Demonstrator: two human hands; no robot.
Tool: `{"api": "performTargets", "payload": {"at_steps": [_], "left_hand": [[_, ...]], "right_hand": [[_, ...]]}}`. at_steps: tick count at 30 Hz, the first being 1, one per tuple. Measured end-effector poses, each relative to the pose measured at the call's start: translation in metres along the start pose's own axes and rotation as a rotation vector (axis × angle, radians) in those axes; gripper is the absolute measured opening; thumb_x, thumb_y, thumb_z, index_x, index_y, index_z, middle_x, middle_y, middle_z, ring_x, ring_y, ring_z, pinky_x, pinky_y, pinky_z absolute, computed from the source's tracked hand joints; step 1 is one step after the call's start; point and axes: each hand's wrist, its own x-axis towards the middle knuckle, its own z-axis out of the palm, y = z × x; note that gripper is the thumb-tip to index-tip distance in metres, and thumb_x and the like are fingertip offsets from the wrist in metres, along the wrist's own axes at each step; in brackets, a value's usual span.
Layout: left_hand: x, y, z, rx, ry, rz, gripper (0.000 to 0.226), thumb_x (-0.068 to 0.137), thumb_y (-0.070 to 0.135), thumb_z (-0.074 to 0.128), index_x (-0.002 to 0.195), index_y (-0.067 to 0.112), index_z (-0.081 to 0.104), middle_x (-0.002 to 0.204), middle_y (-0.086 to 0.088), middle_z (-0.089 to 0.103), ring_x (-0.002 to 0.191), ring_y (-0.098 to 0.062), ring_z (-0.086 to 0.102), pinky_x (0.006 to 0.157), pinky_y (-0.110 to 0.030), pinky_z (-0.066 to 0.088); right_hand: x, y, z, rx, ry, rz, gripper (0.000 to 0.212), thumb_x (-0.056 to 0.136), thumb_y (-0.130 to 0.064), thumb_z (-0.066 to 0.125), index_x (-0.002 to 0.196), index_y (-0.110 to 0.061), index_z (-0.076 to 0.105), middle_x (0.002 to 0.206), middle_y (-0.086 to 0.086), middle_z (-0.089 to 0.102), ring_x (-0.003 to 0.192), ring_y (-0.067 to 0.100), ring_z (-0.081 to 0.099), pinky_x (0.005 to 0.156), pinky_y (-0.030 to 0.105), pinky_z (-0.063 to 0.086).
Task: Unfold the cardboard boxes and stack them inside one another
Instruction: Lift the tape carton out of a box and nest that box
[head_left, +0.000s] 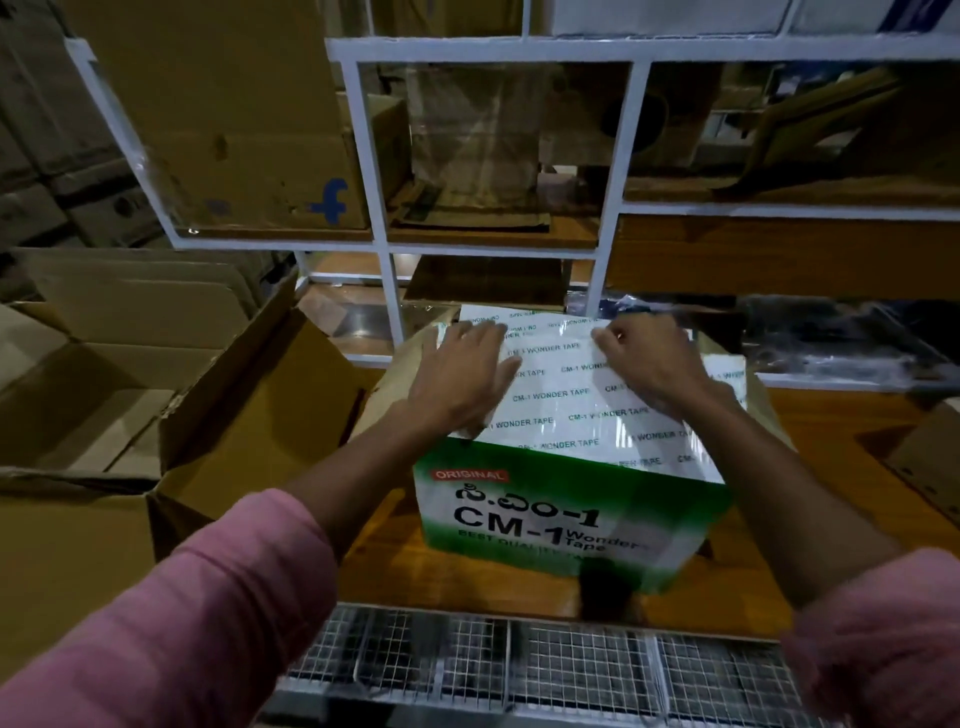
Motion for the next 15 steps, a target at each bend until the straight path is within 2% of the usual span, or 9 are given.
{"api": "performTargets", "payload": {"at_steps": [1, 3, 5, 7, 9, 11, 13, 15], "left_hand": [[0.000, 0.008, -0.010, 0.069, 0.020, 0.009, 0.057, 0.106, 0.056, 0.030, 0.148, 0.020, 0.044, 0.155, -0.005, 0.047, 0.146, -0.030, 0.036, 0.120, -0.064, 0.017], [-0.003, 0.022, -0.036, 0.198, 0.129, 0.014, 0.055, 0.105, 0.058, 0.026, 0.131, 0.020, 0.056, 0.136, -0.007, 0.060, 0.132, -0.031, 0.049, 0.114, -0.064, 0.022], [-0.007, 0.030, -0.065, 0.199, 0.275, 0.037, 0.052, 0.106, 0.055, 0.026, 0.112, 0.018, 0.062, 0.105, -0.008, 0.065, 0.107, -0.029, 0.059, 0.095, -0.051, 0.039], [-0.006, 0.029, -0.087, 0.085, 0.271, 0.023, 0.046, 0.107, 0.048, 0.030, 0.100, 0.016, 0.062, 0.087, -0.005, 0.058, 0.087, -0.027, 0.059, 0.074, -0.040, 0.041], [-0.006, 0.021, -0.100, -0.066, 0.054, -0.018, 0.039, 0.106, 0.041, 0.039, 0.098, 0.012, 0.064, 0.087, -0.003, 0.062, 0.084, -0.026, 0.063, 0.068, -0.037, 0.047], [-0.014, 0.016, -0.098, -0.183, -0.258, -0.009, 0.033, 0.108, 0.038, 0.043, 0.109, 0.013, 0.064, 0.097, -0.003, 0.068, 0.085, -0.021, 0.068, 0.066, -0.033, 0.052], [-0.028, 0.015, -0.079, -0.116, -0.474, 0.090, 0.035, 0.108, 0.040, 0.045, 0.122, 0.013, 0.061, 0.112, -0.006, 0.067, 0.094, -0.019, 0.063, 0.077, -0.032, 0.050], [-0.040, 0.012, -0.047, -0.046, -0.568, 0.160, 0.034, 0.107, 0.044, 0.046, 0.120, 0.016, 0.061, 0.119, -0.007, 0.065, 0.101, -0.020, 0.060, 0.084, -0.035, 0.046]], "right_hand": [[-0.003, -0.006, -0.013, 0.008, 0.027, -0.017, 0.039, 0.105, -0.040, 0.051, 0.092, -0.012, 0.075, 0.083, 0.009, 0.071, 0.071, 0.024, 0.064, 0.068, 0.036, 0.052], [-0.010, -0.018, -0.037, 0.036, 0.047, -0.048, 0.034, 0.105, -0.034, 0.053, 0.103, -0.008, 0.075, 0.095, 0.013, 0.074, 0.075, 0.021, 0.062, 0.070, 0.033, 0.046], [-0.019, -0.030, -0.059, 0.061, 0.010, -0.055, 0.033, 0.104, -0.032, 0.056, 0.112, -0.006, 0.074, 0.104, 0.011, 0.073, 0.083, 0.019, 0.060, 0.077, 0.031, 0.043], [-0.027, -0.040, -0.079, 0.050, -0.126, -0.007, 0.029, 0.103, -0.033, 0.058, 0.113, -0.010, 0.072, 0.106, 0.003, 0.067, 0.087, 0.016, 0.059, 0.074, 0.030, 0.042], [-0.038, -0.050, -0.093, 0.057, -0.351, 0.081, 0.019, 0.101, -0.031, 0.061, 0.109, -0.016, 0.072, 0.105, -0.001, 0.072, 0.082, 0.016, 0.065, 0.066, 0.031, 0.049], [-0.051, -0.056, -0.094, 0.152, -0.541, 0.179, 0.010, 0.101, -0.023, 0.062, 0.105, -0.017, 0.069, 0.090, 0.006, 0.078, 0.070, 0.018, 0.072, 0.059, 0.034, 0.059], [-0.065, -0.058, -0.078, 0.150, -0.570, 0.190, 0.010, 0.102, -0.022, 0.062, 0.109, -0.017, 0.068, 0.090, 0.006, 0.078, 0.073, 0.020, 0.075, 0.065, 0.036, 0.062], [-0.077, -0.058, -0.053, 0.026, -0.528, 0.117, 0.018, 0.102, -0.031, 0.061, 0.115, -0.021, 0.067, 0.099, 0.000, 0.075, 0.083, 0.016, 0.072, 0.073, 0.035, 0.060]]}}
